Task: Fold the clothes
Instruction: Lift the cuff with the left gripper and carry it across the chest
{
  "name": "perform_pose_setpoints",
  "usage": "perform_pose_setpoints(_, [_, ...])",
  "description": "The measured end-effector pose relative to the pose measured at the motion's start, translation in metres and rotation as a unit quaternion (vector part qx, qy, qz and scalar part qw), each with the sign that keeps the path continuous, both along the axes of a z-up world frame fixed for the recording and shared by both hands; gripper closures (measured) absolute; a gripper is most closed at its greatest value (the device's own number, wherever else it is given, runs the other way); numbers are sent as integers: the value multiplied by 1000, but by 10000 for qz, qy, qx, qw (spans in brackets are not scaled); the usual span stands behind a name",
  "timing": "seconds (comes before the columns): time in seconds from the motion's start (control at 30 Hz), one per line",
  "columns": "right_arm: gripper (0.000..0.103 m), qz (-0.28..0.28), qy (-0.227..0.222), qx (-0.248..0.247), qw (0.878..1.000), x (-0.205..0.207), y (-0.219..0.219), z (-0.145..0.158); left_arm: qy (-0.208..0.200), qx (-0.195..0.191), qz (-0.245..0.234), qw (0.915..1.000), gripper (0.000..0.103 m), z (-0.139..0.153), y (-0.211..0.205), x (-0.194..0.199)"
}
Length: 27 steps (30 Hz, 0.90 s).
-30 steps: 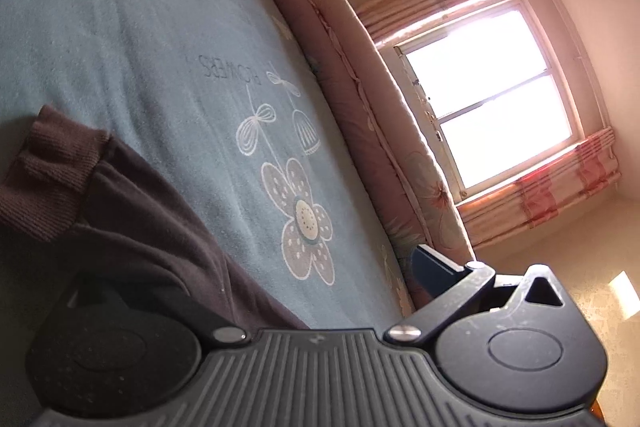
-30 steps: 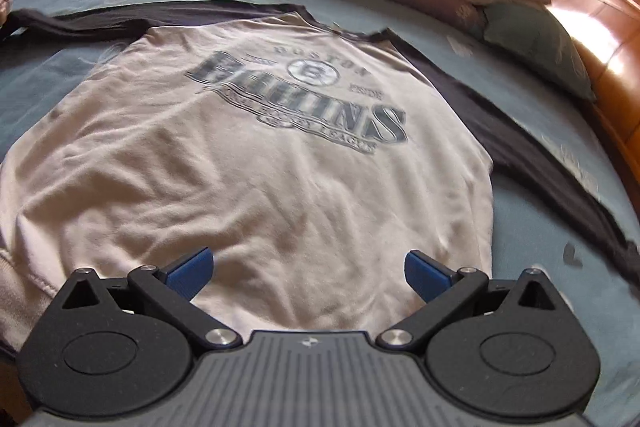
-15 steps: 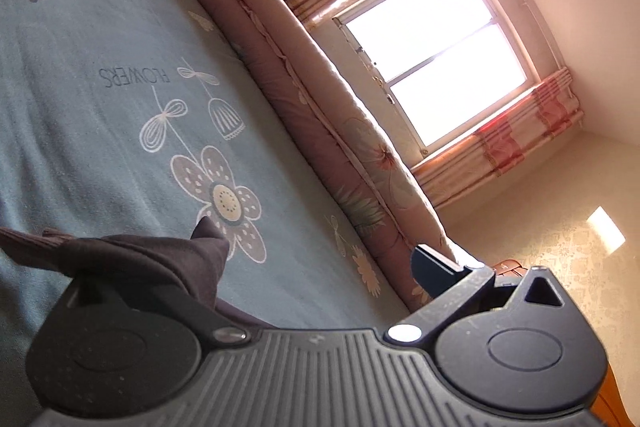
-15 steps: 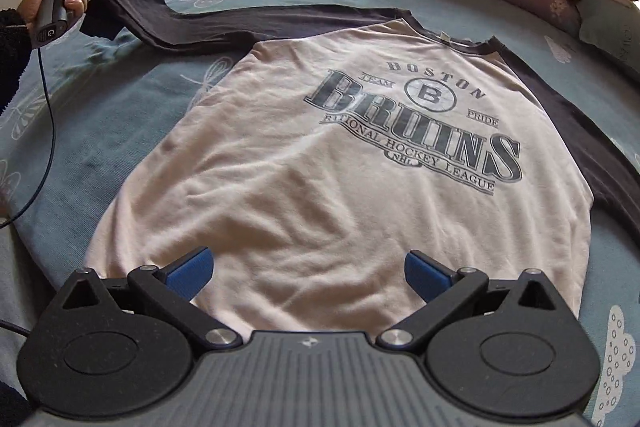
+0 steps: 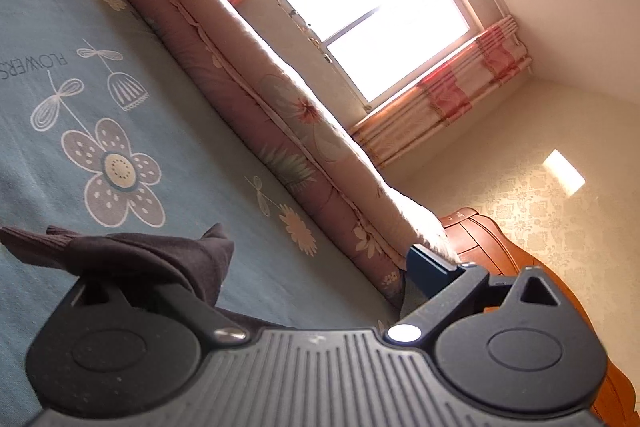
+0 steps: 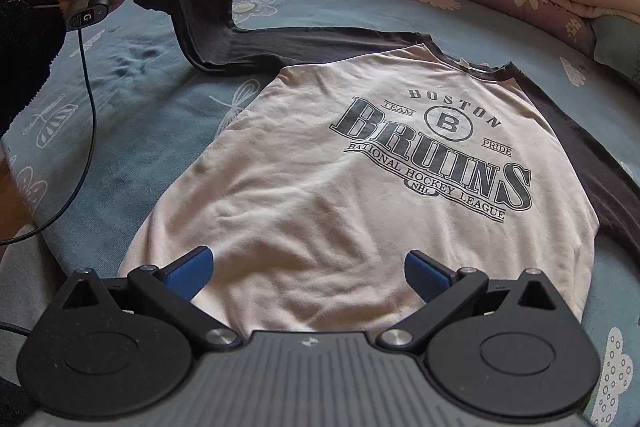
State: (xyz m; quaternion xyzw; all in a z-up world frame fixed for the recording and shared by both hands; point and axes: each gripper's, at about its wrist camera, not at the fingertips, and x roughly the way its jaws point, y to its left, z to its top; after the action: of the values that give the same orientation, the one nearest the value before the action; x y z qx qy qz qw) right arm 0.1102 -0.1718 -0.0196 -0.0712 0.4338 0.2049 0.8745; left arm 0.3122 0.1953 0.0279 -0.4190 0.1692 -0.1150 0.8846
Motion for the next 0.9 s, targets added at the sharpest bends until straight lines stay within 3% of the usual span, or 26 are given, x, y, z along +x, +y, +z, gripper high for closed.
perform_pose_setpoints(0.43, [0, -192, 24, 313, 9993, -13, -42, -3, 82, -199, -563, 9982, 6, 19, -87, 17])
perform_pose_setpoints(0.6, [0, -415, 16, 446, 9981, -18, -66, -6, 200, -44, -727, 9971, 6, 21, -125, 25])
perform_pose_setpoints(0.77, [0, -587, -23, 584, 9966, -24, -86, -8, 536, 471, -808, 9942, 6, 20, -164, 35])
perform_pose_setpoints(0.9, [0, -658, -4, 669, 9956, -26, -98, -12, 692, 589, -899, 9918, 6, 21, -185, 40])
